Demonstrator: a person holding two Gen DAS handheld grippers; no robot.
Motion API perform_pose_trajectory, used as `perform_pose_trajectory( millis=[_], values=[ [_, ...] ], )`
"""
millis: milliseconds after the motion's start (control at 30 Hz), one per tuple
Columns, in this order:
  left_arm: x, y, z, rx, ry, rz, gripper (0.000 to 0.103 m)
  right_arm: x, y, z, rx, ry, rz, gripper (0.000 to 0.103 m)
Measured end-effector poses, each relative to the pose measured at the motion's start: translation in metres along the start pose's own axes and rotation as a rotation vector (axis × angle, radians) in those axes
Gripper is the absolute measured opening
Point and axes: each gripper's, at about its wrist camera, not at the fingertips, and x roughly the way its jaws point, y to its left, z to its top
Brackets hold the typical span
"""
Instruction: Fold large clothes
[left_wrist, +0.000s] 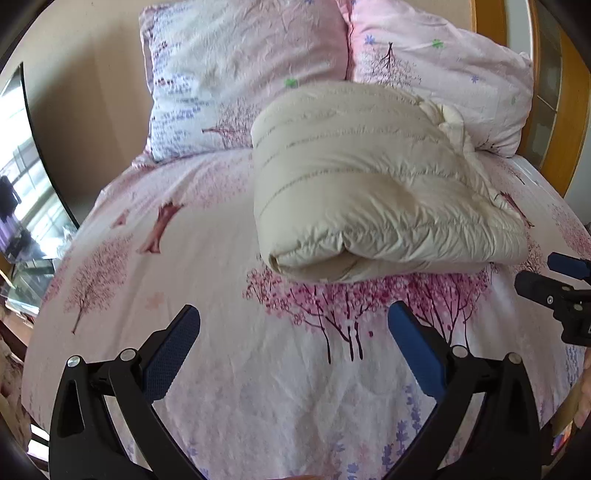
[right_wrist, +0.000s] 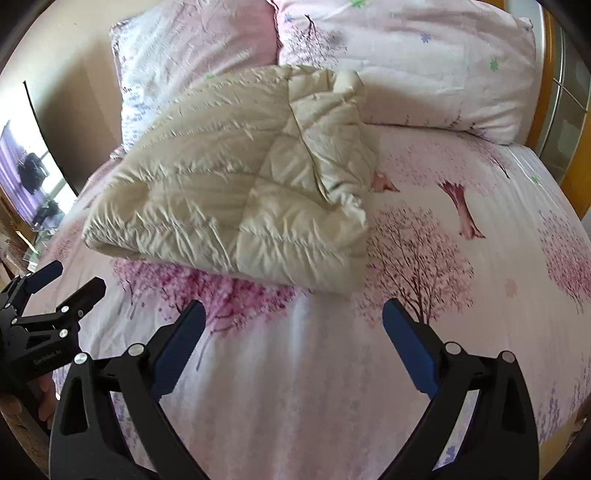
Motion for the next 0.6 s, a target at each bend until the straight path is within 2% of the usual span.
perform_pose_trajectory(
  millis=[167,600],
  values=[
    [0.005,-0.002,-0.003,0.007,0.029,0.017,0.102,0.002,0.002,-0.003,-0.013,0.033,-0.020,0.097],
    [0.012,0.000,-0.004,-0.002,0.063,0.006,0.102,0.009,0.009,-0.008,-0.044,0.075,-0.045,0.097]
  ],
)
